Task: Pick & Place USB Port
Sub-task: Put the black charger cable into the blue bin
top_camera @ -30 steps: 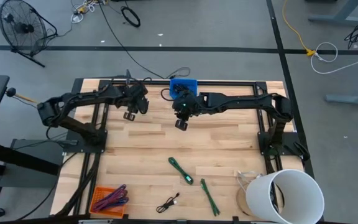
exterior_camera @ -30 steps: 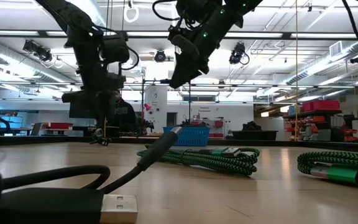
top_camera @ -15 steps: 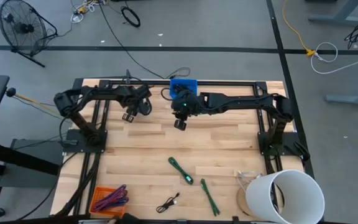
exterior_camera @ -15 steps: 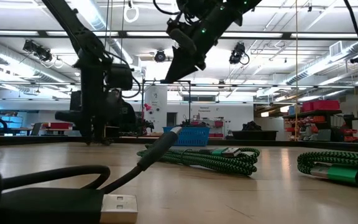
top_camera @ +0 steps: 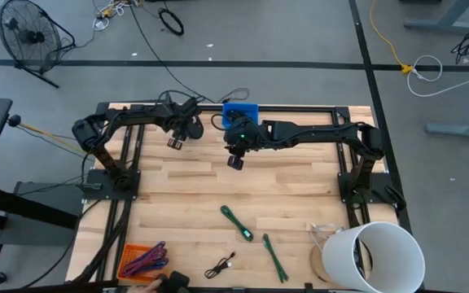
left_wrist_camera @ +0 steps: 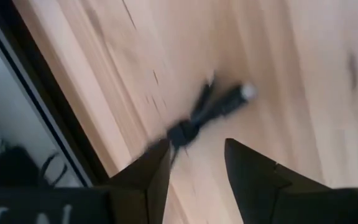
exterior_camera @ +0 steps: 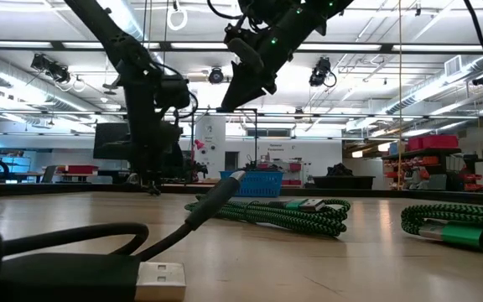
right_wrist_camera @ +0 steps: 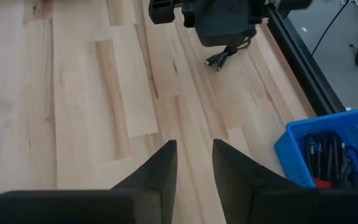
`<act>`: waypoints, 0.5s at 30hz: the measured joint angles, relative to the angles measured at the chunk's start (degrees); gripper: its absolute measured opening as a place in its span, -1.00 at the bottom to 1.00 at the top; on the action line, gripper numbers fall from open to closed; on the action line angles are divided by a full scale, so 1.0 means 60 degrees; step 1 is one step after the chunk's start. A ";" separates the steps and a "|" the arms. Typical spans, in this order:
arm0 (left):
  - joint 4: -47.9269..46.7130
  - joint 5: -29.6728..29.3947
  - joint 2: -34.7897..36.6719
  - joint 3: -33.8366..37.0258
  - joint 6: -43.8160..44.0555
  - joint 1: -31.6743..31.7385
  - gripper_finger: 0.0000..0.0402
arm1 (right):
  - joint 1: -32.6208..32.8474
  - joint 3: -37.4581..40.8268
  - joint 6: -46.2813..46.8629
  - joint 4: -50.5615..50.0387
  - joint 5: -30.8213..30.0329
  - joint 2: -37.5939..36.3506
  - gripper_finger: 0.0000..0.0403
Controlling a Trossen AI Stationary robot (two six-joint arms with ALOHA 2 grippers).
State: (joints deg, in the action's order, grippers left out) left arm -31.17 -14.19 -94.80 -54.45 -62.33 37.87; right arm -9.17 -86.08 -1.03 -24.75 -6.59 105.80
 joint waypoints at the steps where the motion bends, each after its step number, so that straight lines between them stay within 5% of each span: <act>1: 0.0116 0.0244 0.0000 -0.0043 -0.0113 -0.0001 -0.23 | 0.0000 0.0000 -0.0016 0.0000 -0.0001 0.0000 -0.48; 15: 0.0443 0.0331 -0.1064 -0.0067 -0.1046 0.0214 -0.26 | 0.0004 0.0000 -0.0155 0.0019 0.0019 0.0000 -0.48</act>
State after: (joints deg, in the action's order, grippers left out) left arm -28.52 -12.20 -101.19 -54.86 -68.61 39.16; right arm -9.15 -86.08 -1.96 -24.64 -6.47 105.80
